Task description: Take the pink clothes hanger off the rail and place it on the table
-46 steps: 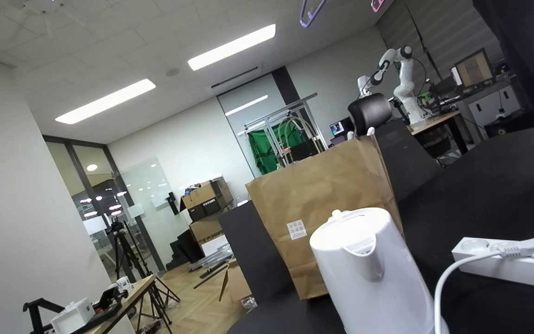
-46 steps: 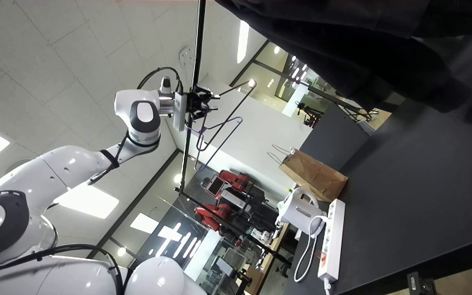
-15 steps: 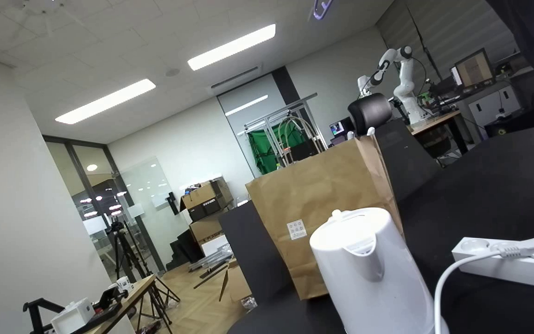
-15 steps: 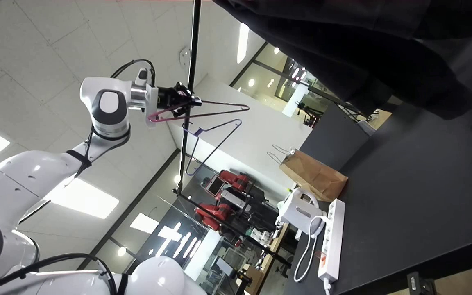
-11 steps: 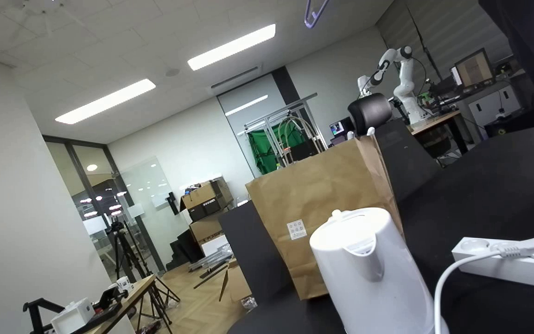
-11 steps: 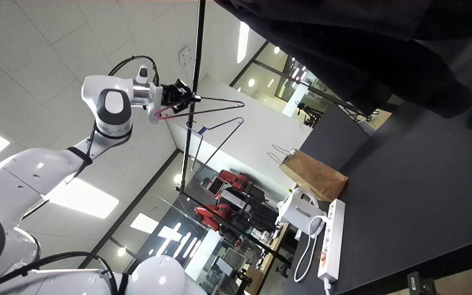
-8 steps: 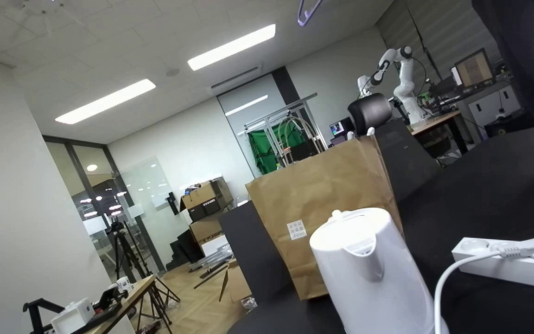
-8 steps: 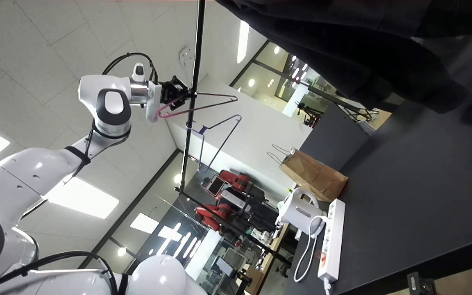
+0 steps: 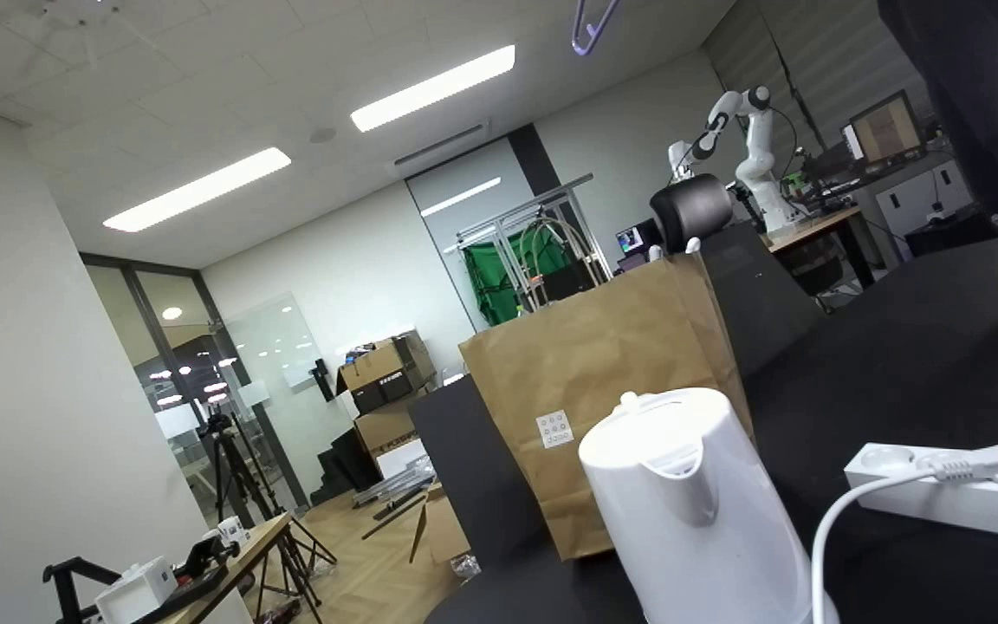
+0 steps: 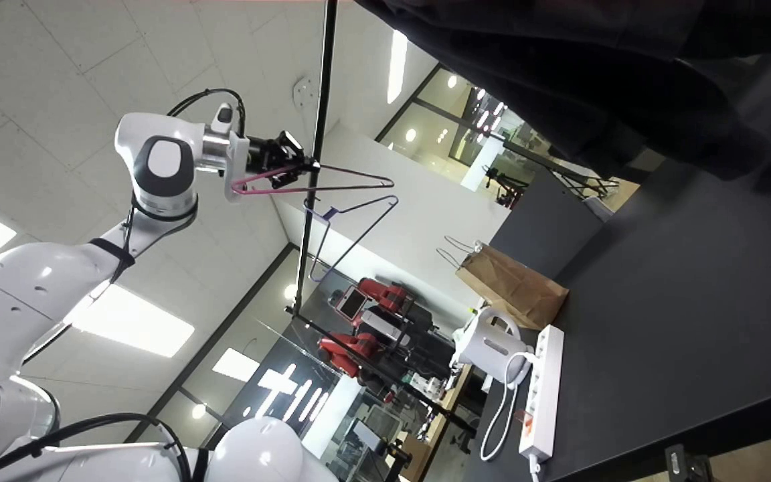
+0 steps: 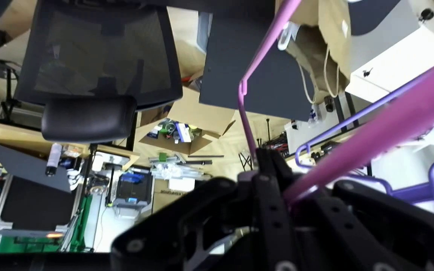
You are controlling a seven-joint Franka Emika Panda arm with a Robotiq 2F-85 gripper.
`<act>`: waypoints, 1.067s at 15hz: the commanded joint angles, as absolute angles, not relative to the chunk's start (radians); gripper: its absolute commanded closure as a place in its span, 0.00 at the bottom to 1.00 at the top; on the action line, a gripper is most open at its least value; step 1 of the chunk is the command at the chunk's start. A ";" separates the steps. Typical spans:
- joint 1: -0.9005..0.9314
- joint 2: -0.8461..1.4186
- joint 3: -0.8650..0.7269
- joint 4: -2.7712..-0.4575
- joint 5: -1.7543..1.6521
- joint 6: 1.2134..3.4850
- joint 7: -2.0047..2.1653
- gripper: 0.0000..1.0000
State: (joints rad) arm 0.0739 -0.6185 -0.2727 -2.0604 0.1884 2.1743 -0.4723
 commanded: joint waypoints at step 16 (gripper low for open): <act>-0.042 -0.545 -0.387 -1.943 0.073 1.619 -0.702 0.99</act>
